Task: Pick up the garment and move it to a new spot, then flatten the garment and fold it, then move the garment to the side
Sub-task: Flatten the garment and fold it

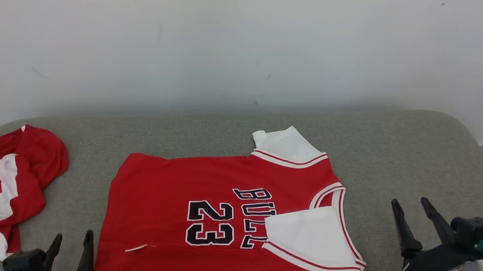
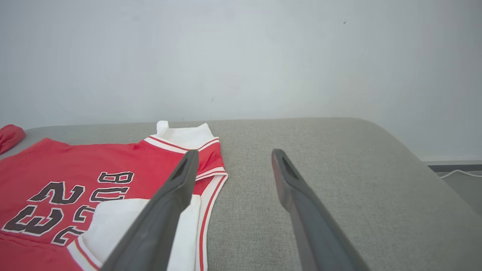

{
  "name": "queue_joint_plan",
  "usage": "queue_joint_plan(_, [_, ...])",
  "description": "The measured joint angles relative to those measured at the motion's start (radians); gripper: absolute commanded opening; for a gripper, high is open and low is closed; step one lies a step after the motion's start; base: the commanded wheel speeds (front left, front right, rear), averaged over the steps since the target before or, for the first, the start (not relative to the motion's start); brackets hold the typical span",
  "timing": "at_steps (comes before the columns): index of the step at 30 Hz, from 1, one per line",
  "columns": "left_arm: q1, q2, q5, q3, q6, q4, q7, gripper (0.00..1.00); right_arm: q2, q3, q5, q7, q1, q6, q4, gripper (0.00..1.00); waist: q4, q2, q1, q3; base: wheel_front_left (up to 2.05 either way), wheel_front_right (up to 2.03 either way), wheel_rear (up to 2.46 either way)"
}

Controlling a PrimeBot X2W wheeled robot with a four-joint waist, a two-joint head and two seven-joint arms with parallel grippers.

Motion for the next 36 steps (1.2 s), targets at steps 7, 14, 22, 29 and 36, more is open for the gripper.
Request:
queue_joint_plan(7, [0.002,-0.015,0.015,0.017,0.029,-0.062,-0.004,1.00,0.008,0.014,-0.109,-0.014,-0.027,-0.081,-0.043,1.00,-0.018,0.0000,0.0000,0.015,0.00,0.00,0.00])
queue_joint_plan(14, [0.006,-0.017,0.049,0.044,0.038,-0.088,-0.011,1.00,0.007,0.004,-0.148,-0.019,-0.024,-0.092,-0.044,1.00,-0.021,0.0000,0.0001,0.024,0.00,0.00,0.00])
queue_joint_plan(22, [0.043,-0.018,0.067,0.069,0.046,-0.114,-0.012,1.00,0.012,-0.028,-0.173,-0.022,-0.019,-0.102,-0.046,1.00,-0.017,0.0001,0.0000,0.026,0.00,0.00,0.00])
queue_joint_plan(29, [0.045,-0.022,0.097,0.087,0.047,-0.136,-0.010,1.00,0.034,-0.045,-0.192,-0.023,0.000,-0.106,-0.046,1.00,-0.007,0.0000,0.0000,0.027,0.00,0.00,0.00])
queue_joint_plan(36, [0.063,-0.029,0.126,0.104,0.047,-0.150,0.011,1.00,0.042,-0.061,-0.199,-0.023,0.001,-0.106,-0.042,1.00,0.000,0.0000,-0.0001,0.025,0.00,0.00,0.00])
